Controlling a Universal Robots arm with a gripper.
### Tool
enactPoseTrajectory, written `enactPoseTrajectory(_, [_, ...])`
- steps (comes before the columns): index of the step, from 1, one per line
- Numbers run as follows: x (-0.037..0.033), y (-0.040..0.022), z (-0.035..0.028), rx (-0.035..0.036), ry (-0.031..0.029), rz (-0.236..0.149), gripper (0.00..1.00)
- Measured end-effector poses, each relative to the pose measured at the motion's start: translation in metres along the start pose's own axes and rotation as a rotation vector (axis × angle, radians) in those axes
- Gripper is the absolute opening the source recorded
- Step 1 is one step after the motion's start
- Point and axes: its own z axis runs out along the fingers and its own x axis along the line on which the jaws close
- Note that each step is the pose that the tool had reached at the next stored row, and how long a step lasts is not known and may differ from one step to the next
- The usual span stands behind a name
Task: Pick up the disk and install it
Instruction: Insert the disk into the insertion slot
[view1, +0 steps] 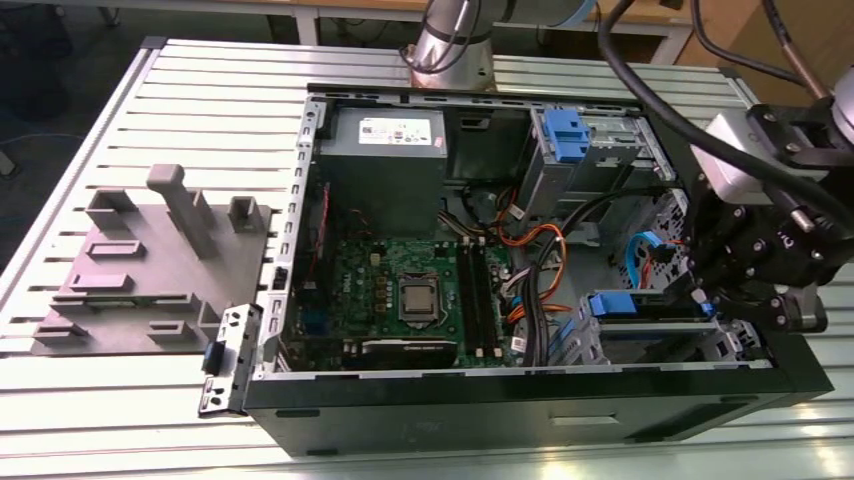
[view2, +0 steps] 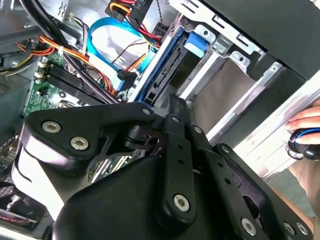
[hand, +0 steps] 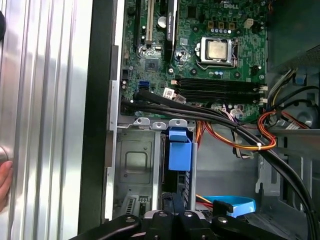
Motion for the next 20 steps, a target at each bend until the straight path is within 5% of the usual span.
enactPoseTrajectory(5, [0.0003, -0.0002, 0.0065, 0.0000, 0.0002, 0.000, 0.11])
enactPoseTrajectory(7, [-0.0013, -0.0008, 0.0168, 0.0000, -0.0002, 0.000, 0.11])
enactPoseTrajectory(10, [-0.0018, -0.0011, 0.0218, 0.0000, -0.0001, 0.000, 0.11])
enactPoseTrajectory(20, [-0.0017, -0.0014, 0.0274, 0.0000, 0.0004, 0.000, 0.11])
